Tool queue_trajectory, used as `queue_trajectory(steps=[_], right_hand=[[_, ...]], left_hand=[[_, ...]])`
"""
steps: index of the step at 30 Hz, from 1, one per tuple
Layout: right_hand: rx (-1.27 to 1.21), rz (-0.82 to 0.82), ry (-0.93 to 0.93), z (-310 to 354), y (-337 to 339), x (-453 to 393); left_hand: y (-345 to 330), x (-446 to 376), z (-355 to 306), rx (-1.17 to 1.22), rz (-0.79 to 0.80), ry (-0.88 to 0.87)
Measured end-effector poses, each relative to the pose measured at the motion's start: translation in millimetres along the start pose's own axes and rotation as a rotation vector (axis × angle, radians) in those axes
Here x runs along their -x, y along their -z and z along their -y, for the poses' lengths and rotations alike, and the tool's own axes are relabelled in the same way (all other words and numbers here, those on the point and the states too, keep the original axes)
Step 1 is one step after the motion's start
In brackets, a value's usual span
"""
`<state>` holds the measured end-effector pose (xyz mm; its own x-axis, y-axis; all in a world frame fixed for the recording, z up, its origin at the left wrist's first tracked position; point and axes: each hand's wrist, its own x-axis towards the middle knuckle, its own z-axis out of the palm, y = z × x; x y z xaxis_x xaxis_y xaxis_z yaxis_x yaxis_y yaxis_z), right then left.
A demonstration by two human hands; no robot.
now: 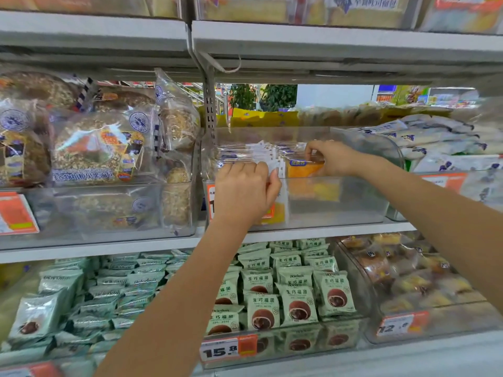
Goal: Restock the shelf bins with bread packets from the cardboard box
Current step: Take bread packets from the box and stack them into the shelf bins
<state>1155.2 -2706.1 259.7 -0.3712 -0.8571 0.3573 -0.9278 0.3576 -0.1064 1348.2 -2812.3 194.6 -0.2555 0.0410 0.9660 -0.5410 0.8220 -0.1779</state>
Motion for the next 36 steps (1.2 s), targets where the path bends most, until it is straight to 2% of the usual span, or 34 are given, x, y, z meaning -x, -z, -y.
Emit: queue_trajectory(steps=[4,9,11,13,14,16,18,23,25,28,30,33,36], right_hand=[[-0.066,-0.020,0.012,0,-1,0],[-0.019,-0.023,-0.098,-5,-2,-3],[-0.224,-0.117,-0.192,-3,6,3],[-0.524,-0.324,-0.350,0,15,7],[-0.657,-0.344,-0.447,1,18,6],[-0.769,-0.122,-0.619,2,18,2],[-0.732,0.076,-0.682,1,13,-1],[-0.931,0.137,-0.641,-14,7,-7],[-0.939,0.018,-0.669,-8,10,-4],[-0.805,-0.427,-0.657,11,23,11],[-0.809,-0.617,-0.538,30,30,37],[-0.683,-0.762,-0.289,54,14,91],[-0.532,-0.823,-0.099,65,-34,157]], left_hand=[[1,-1,-1,0.003,-0.013,0.000],[1,0,0,0.015,-0.015,-0.001],[1,0,-1,0.021,-0.015,0.001],[1,-1,-1,0.025,-0.015,0.002],[1,-1,-1,0.023,-0.014,0.003],[1,-1,-1,0.028,0.000,0.004],[1,0,-1,0.030,0.008,0.006],[3,-1,-1,0.037,0.060,0.006],[6,-1,0,0.030,0.094,-0.008],[8,-2,3,0.015,0.155,-0.089],[6,6,2,-0.036,0.178,-0.173],[16,48,-10,-0.139,0.199,-0.273],[41,116,-23,-0.071,0.320,-0.274]])
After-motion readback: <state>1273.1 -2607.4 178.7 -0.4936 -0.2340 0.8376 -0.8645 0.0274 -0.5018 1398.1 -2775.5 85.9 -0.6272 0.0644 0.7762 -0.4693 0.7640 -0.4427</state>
